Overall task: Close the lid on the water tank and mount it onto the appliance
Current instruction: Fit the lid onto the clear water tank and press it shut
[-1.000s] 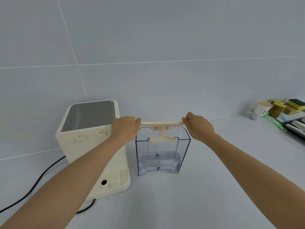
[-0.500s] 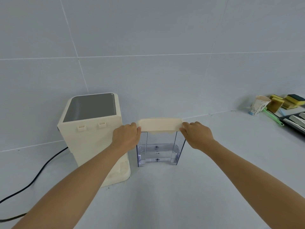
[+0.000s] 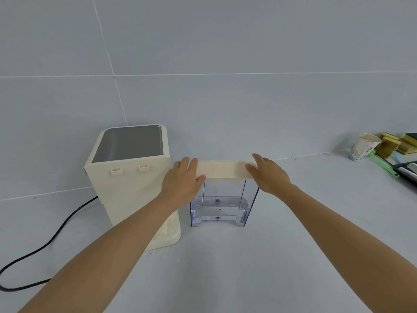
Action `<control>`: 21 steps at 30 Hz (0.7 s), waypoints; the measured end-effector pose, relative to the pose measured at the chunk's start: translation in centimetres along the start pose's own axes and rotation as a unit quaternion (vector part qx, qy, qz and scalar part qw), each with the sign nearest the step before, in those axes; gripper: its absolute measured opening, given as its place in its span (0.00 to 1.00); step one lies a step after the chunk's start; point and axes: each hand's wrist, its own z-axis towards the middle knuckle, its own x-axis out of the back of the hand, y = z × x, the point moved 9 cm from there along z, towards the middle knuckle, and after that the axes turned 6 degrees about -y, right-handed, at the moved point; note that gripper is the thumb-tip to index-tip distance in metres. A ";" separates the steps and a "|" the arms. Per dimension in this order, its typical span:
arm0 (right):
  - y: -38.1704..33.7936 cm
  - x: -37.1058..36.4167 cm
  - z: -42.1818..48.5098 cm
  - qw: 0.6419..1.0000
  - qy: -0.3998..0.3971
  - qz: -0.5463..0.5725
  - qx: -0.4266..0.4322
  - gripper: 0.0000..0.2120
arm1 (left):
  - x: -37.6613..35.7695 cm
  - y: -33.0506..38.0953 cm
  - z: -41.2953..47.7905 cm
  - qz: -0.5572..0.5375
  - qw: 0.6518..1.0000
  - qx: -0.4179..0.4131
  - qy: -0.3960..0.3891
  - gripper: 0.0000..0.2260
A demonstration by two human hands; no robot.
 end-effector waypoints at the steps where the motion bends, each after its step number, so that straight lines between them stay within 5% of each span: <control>1: 0.0 -0.3 0.6 0.999 -0.016 0.031 -0.005 0.24 | -0.3 0.4 0.0 0.009 1.000 -0.013 -0.010 0.21; 9: 0.2 -3.0 4.2 0.975 -0.109 0.192 -0.030 0.27 | -2.4 1.9 0.4 0.056 0.990 -0.087 -0.100 0.31; 21: -0.3 -2.6 3.5 0.985 -0.103 0.137 -0.015 0.24 | -1.7 2.1 1.2 0.106 0.982 -0.093 -0.129 0.25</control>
